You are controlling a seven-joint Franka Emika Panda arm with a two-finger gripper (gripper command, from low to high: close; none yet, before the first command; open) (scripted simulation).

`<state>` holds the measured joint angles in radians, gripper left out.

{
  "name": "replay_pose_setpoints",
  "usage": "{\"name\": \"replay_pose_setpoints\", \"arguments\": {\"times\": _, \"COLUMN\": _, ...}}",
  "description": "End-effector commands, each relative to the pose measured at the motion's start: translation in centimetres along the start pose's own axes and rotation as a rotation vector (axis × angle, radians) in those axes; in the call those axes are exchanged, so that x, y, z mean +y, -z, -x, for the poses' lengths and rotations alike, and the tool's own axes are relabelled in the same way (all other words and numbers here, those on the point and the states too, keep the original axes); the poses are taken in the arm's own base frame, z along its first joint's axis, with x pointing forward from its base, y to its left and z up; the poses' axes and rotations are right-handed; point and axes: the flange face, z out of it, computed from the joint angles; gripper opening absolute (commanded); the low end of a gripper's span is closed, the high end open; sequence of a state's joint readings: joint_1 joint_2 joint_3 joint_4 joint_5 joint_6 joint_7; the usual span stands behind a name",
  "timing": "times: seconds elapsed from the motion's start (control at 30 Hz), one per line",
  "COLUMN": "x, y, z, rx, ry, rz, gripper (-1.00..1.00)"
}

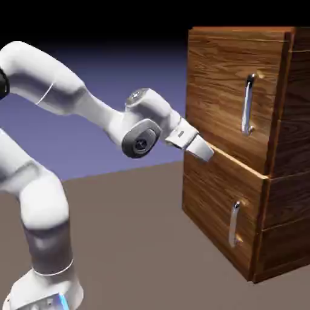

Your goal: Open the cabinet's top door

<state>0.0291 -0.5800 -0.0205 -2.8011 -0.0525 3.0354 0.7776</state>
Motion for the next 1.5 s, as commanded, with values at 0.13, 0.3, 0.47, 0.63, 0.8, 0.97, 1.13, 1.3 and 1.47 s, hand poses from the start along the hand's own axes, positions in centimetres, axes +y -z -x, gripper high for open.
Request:
{"name": "replay_pose_setpoints", "arguments": {"times": 0.13, "x": -2.1, "y": 2.3, "z": -1.1, "rx": 0.049, "ry": 0.027, "rz": -0.054, "gripper": 0.0}}
{"name": "replay_pose_setpoints", "arguments": {"times": 0.3, "x": -3.6, "y": 4.5, "z": -2.0, "rx": 0.101, "ry": 0.048, "rz": -0.108, "gripper": 0.0}}
{"name": "replay_pose_setpoints", "arguments": {"times": 0.47, "x": -4.5, "y": 6.7, "z": -2.9, "rx": 0.154, "ry": 0.061, "rz": -0.16, "gripper": 0.0}}
{"name": "replay_pose_setpoints", "arguments": {"times": 0.63, "x": -4.9, "y": 8.6, "z": -3.9, "rx": 0.208, "ry": 0.068, "rz": -0.211, "gripper": 0.0}}
{"name": "replay_pose_setpoints", "arguments": {"times": 0.8, "x": -4.7, "y": 10.2, "z": -4.9, "rx": 0.262, "ry": 0.069, "rz": -0.262, "gripper": 0.0}}
{"name": "replay_pose_setpoints", "arguments": {"times": 0.97, "x": -4.1, "y": 11.4, "z": -5.9, "rx": 0.315, "ry": 0.063, "rz": -0.31, "gripper": 0.0}}
{"name": "replay_pose_setpoints", "arguments": {"times": 1.13, "x": -3.0, "y": 12.0, "z": -7.1, "rx": 0.365, "ry": 0.052, "rz": -0.358, "gripper": 0.0}}
{"name": "replay_pose_setpoints", "arguments": {"times": 1.3, "x": -1.5, "y": 12.1, "z": -8.3, "rx": 0.411, "ry": 0.036, "rz": -0.403, "gripper": 0.0}}
{"name": "replay_pose_setpoints", "arguments": {"times": 1.47, "x": 0.2, "y": 11.5, "z": -9.5, "rx": 0.453, "ry": 0.017, "rz": -0.447, "gripper": 0.0}}
